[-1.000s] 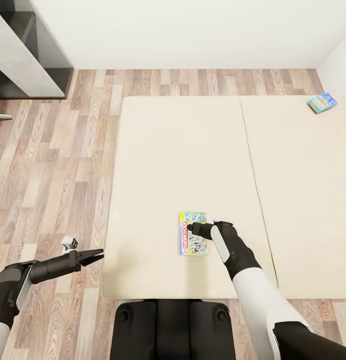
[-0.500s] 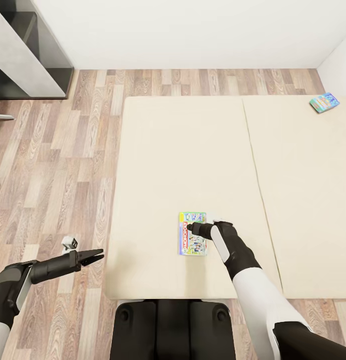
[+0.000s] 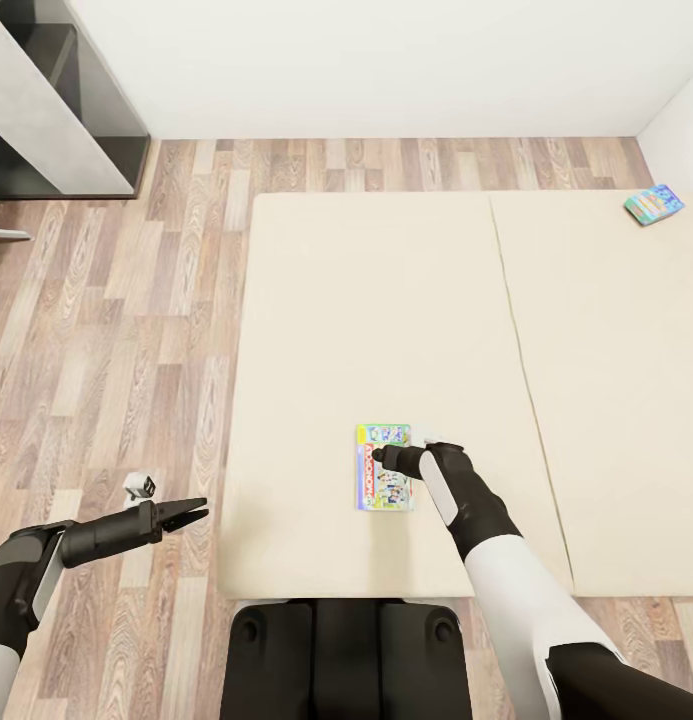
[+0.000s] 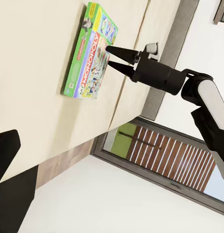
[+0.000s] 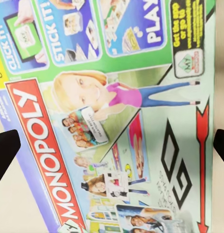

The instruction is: Put all the toys in the child's room - the three board games (two on the bed and one on the table), the two jigsaw puzzles on the table, and the tennis ball on the table - inside the toy box on the table in the child's room.

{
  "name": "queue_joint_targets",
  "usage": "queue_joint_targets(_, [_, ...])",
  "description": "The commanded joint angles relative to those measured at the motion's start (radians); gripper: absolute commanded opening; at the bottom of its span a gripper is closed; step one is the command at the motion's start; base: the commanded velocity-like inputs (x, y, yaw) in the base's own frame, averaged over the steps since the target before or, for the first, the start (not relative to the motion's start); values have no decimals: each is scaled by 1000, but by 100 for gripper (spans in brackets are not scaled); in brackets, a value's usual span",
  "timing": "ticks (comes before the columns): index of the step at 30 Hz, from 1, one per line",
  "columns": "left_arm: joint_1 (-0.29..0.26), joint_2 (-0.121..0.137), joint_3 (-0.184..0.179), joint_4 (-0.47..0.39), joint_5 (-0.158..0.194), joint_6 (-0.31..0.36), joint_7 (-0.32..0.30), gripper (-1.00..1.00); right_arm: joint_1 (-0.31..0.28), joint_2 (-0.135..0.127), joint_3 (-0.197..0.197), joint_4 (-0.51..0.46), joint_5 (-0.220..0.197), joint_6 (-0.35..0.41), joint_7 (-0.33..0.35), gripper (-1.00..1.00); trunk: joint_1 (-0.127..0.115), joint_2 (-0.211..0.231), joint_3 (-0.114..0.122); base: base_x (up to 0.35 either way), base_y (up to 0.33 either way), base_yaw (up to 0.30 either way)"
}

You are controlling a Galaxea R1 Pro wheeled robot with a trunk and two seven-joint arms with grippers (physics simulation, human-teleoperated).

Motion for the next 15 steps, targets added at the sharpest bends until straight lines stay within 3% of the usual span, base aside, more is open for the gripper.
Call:
queue_joint_targets(1, [0,0,0,0,0,11,-4,100,0,0,0,-1,-11,4,-9,100,1,-2,-1,0,27,0])
queue_joint_targets(15, [0,0,0,0,0,11,-4,100,0,0,1,-1,-11,4,-9,100,1,-2,-1,0,55,0])
